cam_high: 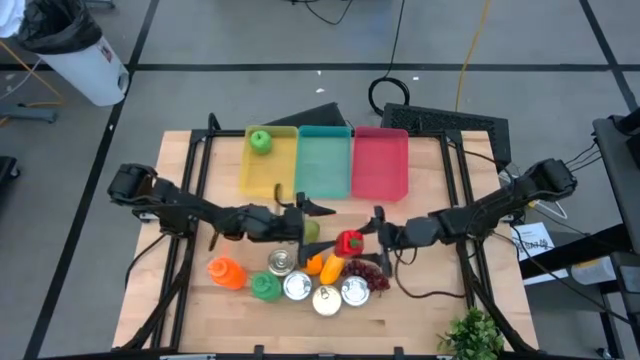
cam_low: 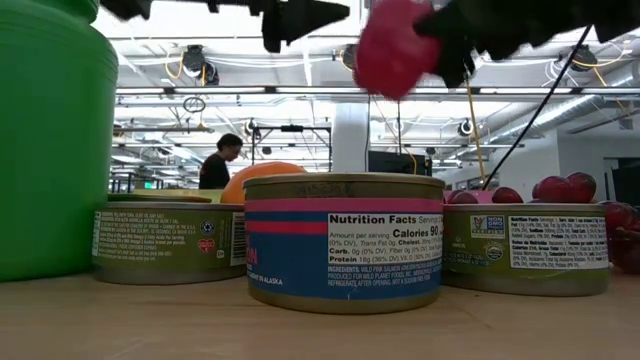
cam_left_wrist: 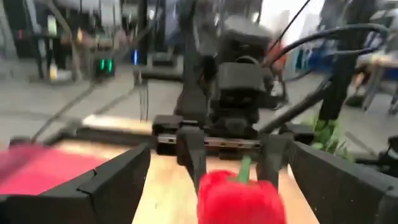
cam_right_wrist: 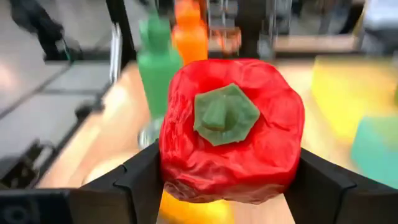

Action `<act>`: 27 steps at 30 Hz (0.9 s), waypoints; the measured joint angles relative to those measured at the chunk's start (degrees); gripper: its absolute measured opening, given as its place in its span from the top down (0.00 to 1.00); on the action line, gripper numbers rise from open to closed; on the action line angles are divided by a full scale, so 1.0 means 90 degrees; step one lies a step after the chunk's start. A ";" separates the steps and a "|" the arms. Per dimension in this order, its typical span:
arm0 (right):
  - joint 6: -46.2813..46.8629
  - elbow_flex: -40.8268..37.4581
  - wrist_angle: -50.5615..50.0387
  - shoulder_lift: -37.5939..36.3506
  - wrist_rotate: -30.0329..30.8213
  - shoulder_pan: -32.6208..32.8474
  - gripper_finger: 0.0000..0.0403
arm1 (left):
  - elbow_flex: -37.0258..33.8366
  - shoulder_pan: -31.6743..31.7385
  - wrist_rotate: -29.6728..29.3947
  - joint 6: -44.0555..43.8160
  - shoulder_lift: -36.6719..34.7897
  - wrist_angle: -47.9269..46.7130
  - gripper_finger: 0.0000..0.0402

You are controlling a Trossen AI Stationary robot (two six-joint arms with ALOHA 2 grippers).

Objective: Pick & Place Food Item
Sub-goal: Put the red bell pepper into the yellow bin

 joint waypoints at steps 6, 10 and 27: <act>0.0636 -0.0007 -0.0848 0.0158 0.0018 0.0235 0.37 | 0.1673 -0.0084 0.0366 0.0041 0.0636 -0.2958 0.10; 0.0668 0.0000 -0.0806 0.0264 0.0109 0.0409 0.37 | 0.2475 -0.0153 0.0365 0.0292 0.1078 -0.3899 0.13; 0.0660 -0.0005 -0.0818 0.0261 0.0343 0.0516 0.37 | 0.3514 -0.0144 0.0824 0.0254 0.2317 -0.4150 0.26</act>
